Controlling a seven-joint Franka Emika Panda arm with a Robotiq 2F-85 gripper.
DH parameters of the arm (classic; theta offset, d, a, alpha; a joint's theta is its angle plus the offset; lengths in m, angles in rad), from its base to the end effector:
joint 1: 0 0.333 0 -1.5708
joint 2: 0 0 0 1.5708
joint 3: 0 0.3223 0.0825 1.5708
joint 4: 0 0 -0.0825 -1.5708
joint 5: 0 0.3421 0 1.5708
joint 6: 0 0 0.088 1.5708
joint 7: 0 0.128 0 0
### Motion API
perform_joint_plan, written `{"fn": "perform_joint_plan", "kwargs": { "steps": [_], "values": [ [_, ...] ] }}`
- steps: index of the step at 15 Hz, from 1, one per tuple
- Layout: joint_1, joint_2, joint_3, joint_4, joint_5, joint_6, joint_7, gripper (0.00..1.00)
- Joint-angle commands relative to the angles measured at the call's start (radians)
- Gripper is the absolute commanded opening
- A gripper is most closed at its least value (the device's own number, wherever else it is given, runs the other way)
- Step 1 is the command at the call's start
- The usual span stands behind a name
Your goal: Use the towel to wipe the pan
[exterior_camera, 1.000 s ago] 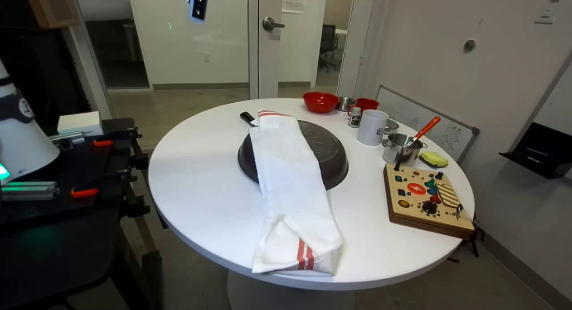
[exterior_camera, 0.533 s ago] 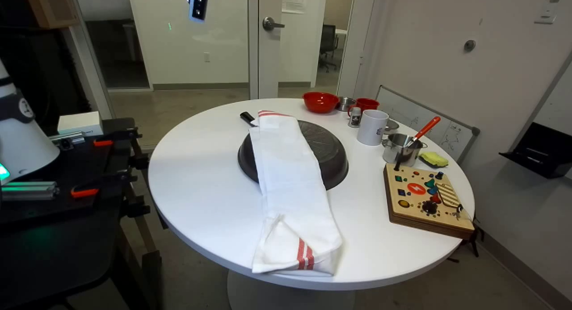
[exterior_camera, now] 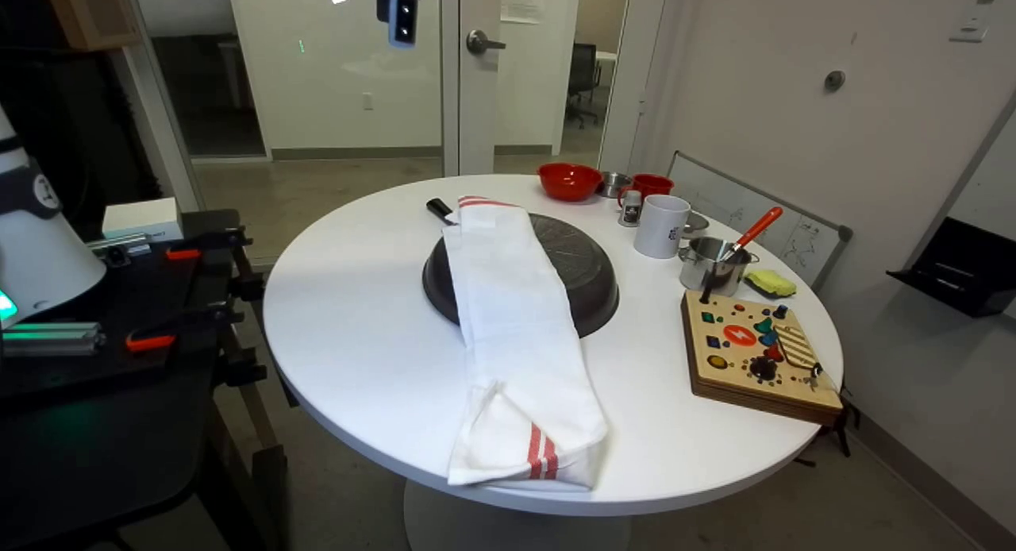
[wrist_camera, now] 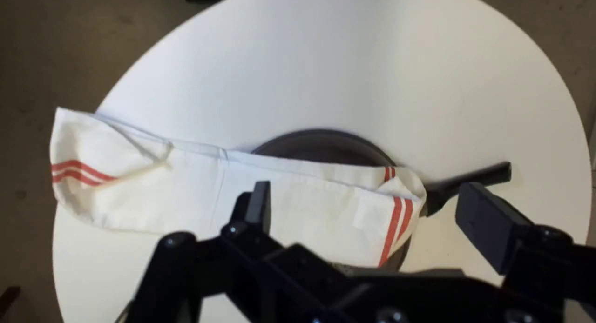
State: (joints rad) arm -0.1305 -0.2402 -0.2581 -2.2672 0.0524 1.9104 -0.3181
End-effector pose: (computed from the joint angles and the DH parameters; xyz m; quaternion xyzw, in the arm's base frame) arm 0.3893 -0.1586 0.4486 -0.9958 0.0399 0.0399 0.0725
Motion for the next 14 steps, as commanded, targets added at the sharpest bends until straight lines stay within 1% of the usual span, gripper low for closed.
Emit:
{"fn": "perform_joint_plan", "kwargs": {
  "steps": [1,4,7,10,12,14],
  "values": [
    [0.04,0.008,0.066,-0.069,0.046,0.205,0.015,1.0],
    [0.1,0.063,0.132,-0.097,0.103,0.322,0.025,1.0],
    [0.137,0.159,0.187,-0.095,0.114,0.398,0.057,1.0],
    [0.132,0.262,0.219,-0.085,0.03,0.489,0.141,1.0],
    [0.117,0.336,0.213,-0.066,-0.014,0.555,0.201,1.0],
    [0.096,0.411,0.196,-0.036,-0.016,0.598,0.237,1.0]
  ]
}}
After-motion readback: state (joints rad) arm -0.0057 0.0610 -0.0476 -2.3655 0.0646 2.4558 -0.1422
